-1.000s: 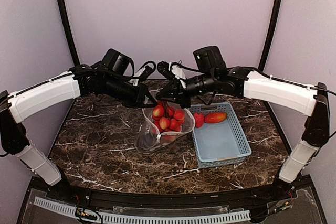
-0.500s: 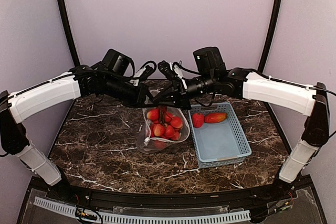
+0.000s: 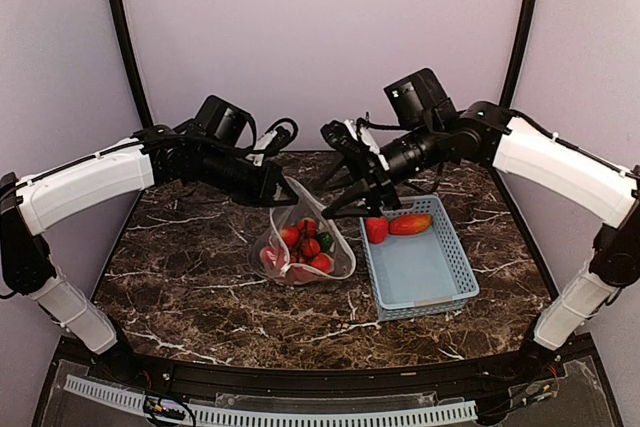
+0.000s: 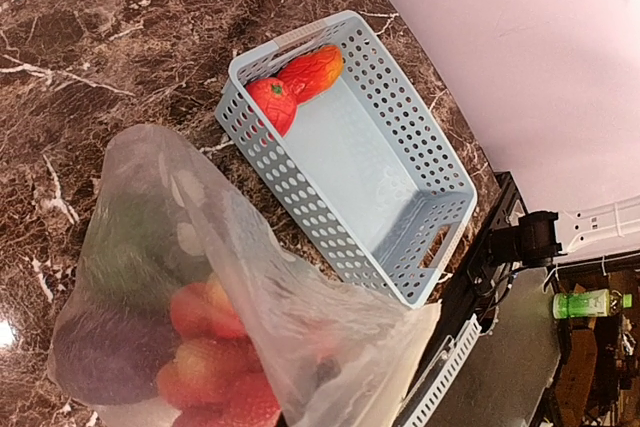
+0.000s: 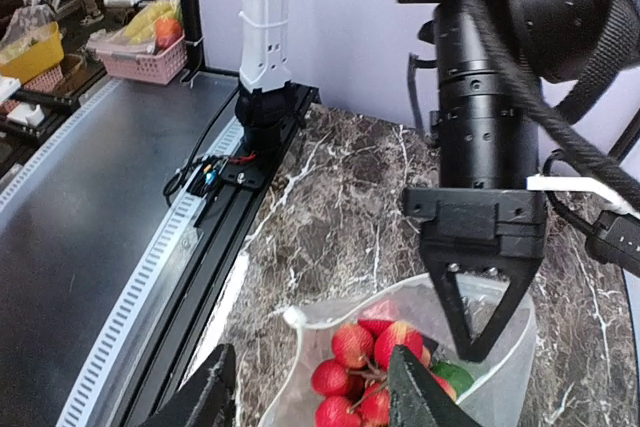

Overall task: Place the food in the zip-top bag and seal the zipper
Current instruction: Place the fake fruit in the zipper food storage bag, then adjust the zipper food storage bag at the center of the board.

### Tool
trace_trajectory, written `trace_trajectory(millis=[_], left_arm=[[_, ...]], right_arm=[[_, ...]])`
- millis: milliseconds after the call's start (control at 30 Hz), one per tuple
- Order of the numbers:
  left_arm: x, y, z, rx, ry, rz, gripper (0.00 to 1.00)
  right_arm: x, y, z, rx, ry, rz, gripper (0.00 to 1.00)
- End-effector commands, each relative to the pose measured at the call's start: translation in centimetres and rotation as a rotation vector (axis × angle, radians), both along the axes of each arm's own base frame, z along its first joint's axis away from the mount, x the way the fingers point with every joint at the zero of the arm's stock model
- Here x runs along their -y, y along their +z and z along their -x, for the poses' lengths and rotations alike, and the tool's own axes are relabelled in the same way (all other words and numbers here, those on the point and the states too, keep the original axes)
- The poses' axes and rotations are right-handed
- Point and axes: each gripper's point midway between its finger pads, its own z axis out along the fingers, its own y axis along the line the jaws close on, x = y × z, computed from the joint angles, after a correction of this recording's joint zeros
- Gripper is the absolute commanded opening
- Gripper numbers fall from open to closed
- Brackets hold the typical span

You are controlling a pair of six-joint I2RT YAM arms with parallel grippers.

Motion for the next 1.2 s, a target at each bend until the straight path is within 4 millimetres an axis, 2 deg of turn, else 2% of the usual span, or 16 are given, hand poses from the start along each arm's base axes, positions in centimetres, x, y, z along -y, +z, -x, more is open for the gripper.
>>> trace_trajectory(millis=[0, 200, 367, 467, 667, 867, 1167], left_arm=[[-0.8, 0.3, -0.1, 0.035, 0.005, -0.004, 0.01], [-0.6, -0.2, -0.4, 0.033, 0.002, -0.017, 0.01], [-0.8, -0.9, -0.7, 0.033, 0.012, -0.048, 0.01], [-0.7, -1.1, -0.7, 0.025, 0.005, -0.048, 0.01], [-0.4, -1.2, -0.5, 0.021, -0.003, -0.029, 0.01], [-0.4, -1.2, -0.3, 0.016, -0.012, -0.026, 0.01], [-0.6, -1.2, -0.2, 0.016, -0.015, -0.034, 0.01]], right_arm=[[4.4, -3.9, 3.9, 0.139, 0.12, 0.195, 0.47], [5.5, -11.1, 5.2, 0.202, 0.11, 0.417, 0.46], [5.2, -15.0, 4.1, 0.249, 0.048, 0.55, 0.45], [5.1, -15.8, 3.4, 0.281, 0.023, 0.567, 0.45], [4.5, -16.1, 2.5, 0.323, -0.009, 0.574, 0.45], [4.1, -14.3, 2.5, 0.356, -0.015, 0.536, 0.44], [3.7, -17.7, 2.1, 0.423, 0.011, 0.615, 0.42]])
